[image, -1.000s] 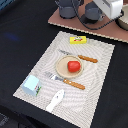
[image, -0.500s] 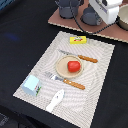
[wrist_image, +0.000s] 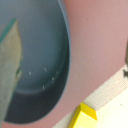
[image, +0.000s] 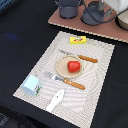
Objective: Interact with the objects in diverse but meaningful ways.
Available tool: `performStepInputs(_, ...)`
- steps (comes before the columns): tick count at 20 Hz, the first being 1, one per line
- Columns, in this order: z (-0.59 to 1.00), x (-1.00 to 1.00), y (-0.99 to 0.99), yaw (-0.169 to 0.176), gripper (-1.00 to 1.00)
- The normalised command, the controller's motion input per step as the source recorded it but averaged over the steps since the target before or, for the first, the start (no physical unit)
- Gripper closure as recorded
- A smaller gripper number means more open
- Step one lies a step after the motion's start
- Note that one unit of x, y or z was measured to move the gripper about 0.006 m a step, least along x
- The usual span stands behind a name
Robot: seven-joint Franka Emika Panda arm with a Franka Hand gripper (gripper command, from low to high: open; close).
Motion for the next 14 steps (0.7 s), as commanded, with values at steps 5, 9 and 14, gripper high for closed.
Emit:
performStepInputs(5, 0.57, 0.63, -0.61, -0.003, -1.00)
performStepInputs(9, 0.10, 0.42, -0.85, 0.000, -1.00)
performStepInputs(14, -0.02, 0.20, -0.94, 0.000, -1.00)
